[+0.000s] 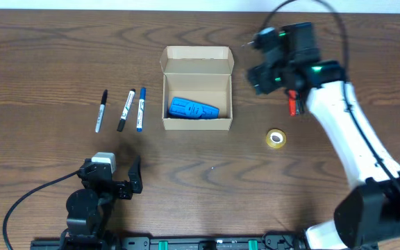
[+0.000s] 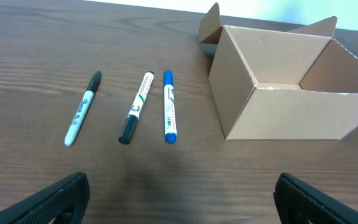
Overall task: Pack container
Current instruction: 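Move right gripper to the red stapler and grasp it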
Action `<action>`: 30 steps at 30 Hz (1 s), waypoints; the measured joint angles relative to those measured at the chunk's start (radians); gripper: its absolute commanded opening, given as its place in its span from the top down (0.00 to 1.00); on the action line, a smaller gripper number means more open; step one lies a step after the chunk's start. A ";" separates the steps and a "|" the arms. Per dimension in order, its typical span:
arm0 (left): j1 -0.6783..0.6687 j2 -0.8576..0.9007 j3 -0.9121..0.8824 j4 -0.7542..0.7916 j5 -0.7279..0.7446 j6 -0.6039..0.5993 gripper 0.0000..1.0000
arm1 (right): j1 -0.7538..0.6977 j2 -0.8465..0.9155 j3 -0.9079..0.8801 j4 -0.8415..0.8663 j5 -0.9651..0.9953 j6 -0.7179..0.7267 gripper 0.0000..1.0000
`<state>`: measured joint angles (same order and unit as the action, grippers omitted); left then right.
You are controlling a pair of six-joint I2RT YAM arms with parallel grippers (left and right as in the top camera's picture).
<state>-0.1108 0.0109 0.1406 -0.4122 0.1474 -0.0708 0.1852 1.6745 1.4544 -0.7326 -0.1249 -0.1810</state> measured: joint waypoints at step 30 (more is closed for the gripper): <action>0.000 0.000 0.000 0.000 0.000 0.000 0.05 | -0.204 0.273 -0.026 -0.058 0.208 0.360 0.11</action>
<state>-0.1108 0.0109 0.1410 -0.4122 0.1474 -0.0708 -0.0189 1.9472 1.4281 -0.7902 0.0834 0.1791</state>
